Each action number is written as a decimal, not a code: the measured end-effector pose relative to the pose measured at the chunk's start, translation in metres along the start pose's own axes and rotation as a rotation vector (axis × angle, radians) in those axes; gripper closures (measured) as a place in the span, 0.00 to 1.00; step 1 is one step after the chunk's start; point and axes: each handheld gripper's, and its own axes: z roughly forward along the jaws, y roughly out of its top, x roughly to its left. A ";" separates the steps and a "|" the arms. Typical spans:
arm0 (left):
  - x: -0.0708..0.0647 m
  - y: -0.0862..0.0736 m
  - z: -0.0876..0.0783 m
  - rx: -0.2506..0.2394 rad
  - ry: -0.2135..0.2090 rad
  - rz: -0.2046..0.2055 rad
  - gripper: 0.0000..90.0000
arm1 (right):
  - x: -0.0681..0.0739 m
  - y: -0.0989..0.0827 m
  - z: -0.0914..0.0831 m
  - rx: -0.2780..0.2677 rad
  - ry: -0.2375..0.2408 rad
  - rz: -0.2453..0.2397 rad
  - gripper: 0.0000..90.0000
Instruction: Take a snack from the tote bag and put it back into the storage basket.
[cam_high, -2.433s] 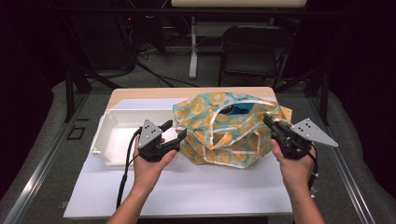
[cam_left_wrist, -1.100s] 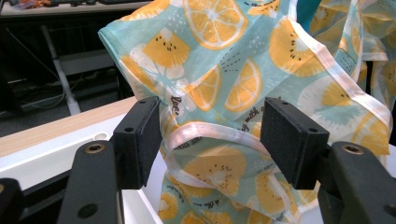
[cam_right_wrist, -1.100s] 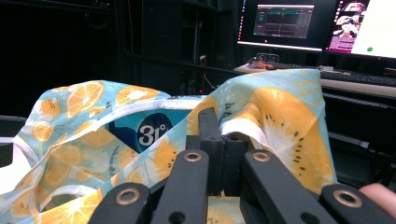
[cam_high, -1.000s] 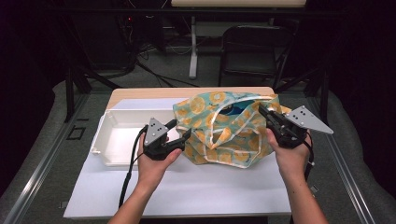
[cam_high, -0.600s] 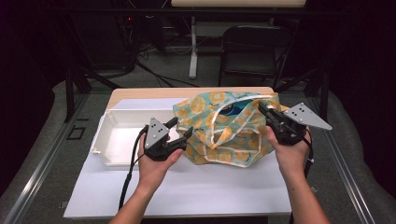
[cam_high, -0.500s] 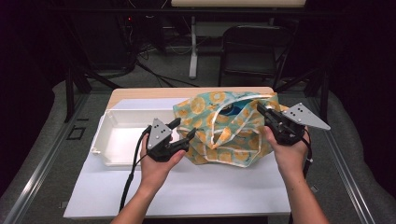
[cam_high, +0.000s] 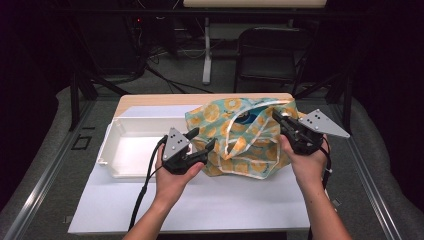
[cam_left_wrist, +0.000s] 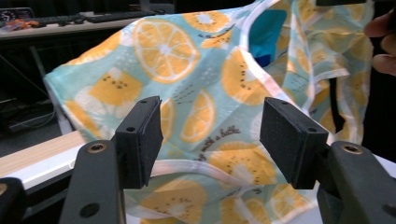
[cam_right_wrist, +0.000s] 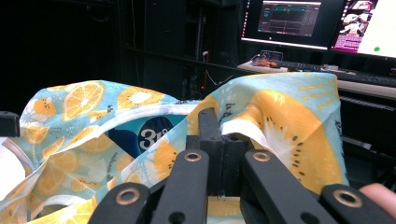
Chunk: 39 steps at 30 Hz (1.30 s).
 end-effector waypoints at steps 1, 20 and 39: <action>-0.003 -0.001 0.001 -0.004 -0.010 -0.001 0.42 | 0.000 0.000 0.000 0.002 0.000 0.001 1.00; -0.024 -0.010 0.027 0.098 0.056 0.140 0.81 | -0.001 0.006 -0.001 -0.015 0.019 0.003 1.00; 0.036 0.051 0.024 0.019 0.071 0.055 1.00 | -0.001 0.022 0.010 -0.009 0.022 -0.042 1.00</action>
